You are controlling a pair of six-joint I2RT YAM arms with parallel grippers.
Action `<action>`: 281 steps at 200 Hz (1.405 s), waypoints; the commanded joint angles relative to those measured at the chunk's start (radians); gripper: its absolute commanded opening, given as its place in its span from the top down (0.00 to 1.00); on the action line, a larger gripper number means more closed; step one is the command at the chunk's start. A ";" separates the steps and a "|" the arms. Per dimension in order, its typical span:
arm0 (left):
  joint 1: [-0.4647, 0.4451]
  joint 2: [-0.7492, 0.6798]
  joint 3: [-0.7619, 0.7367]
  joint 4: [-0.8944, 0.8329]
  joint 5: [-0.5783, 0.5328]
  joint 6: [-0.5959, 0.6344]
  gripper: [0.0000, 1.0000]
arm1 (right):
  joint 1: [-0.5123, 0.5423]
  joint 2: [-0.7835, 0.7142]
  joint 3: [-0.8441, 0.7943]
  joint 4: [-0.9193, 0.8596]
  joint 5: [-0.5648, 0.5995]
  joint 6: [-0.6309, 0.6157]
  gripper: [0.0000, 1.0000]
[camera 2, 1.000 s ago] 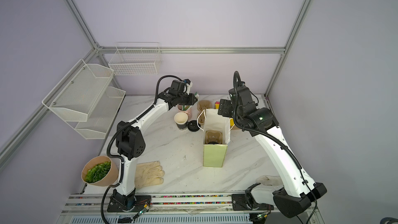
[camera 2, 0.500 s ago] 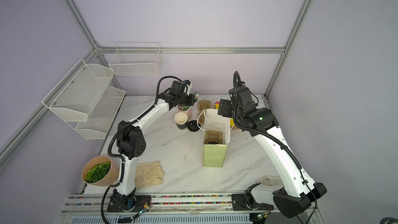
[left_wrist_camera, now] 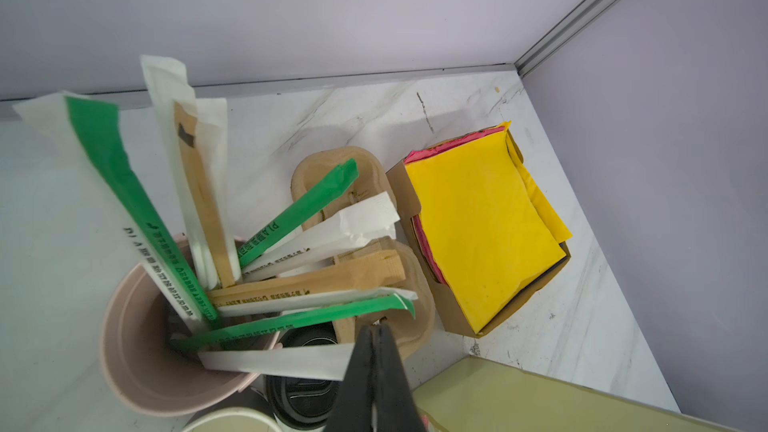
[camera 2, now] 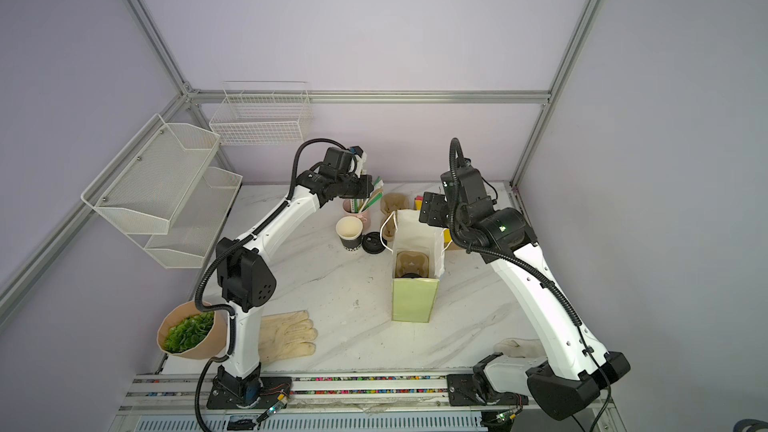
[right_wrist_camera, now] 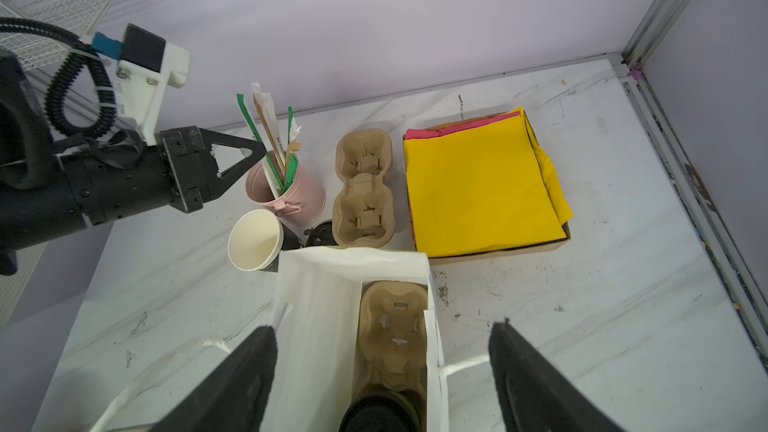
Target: Pack the takeout coffee
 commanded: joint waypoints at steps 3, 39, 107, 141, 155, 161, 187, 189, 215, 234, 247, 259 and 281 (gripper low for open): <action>-0.005 -0.093 0.109 -0.042 -0.035 0.053 1.00 | -0.004 -0.006 0.004 0.012 -0.004 0.007 0.16; -0.002 -0.147 0.119 -0.079 -0.063 0.080 1.00 | -0.004 -0.004 0.003 0.011 0.000 0.018 0.16; -0.004 -0.283 0.264 -0.169 -0.030 0.057 1.00 | -0.007 0.005 0.014 -0.007 0.069 0.081 0.05; -0.060 -0.413 0.256 -0.154 -0.022 0.040 1.00 | -0.023 -0.008 0.030 -0.012 0.104 0.113 0.03; -0.116 -0.459 0.250 -0.149 -0.042 0.036 1.00 | -0.041 -0.018 0.026 -0.013 0.128 0.133 0.03; -0.147 -0.476 0.248 -0.147 -0.052 0.036 1.00 | -0.051 -0.023 0.024 -0.012 0.137 0.141 0.03; -0.284 -0.531 0.234 -0.134 -0.102 0.027 1.00 | -0.124 -0.036 -0.005 -0.006 0.171 0.161 0.02; -0.292 -0.533 0.231 -0.131 -0.102 0.025 1.00 | -0.132 -0.035 -0.007 -0.006 0.169 0.163 0.03; -0.397 -0.541 0.212 -0.103 -0.111 -0.004 1.00 | -0.219 -0.032 -0.014 -0.006 0.125 0.167 0.03; -0.467 -0.522 0.203 -0.102 -0.138 0.000 1.00 | -0.245 -0.039 -0.005 -0.002 0.131 0.178 0.03; -0.500 -0.508 0.185 -0.102 -0.158 0.002 1.00 | -0.256 -0.039 0.001 -0.002 0.118 0.186 0.03; -0.513 -0.488 0.172 -0.107 -0.163 0.003 1.00 | -0.264 -0.040 0.001 -0.002 0.113 0.191 0.03; -0.528 -0.464 0.129 -0.104 -0.162 -0.010 1.00 | -0.279 -0.040 -0.003 -0.002 0.129 0.194 0.03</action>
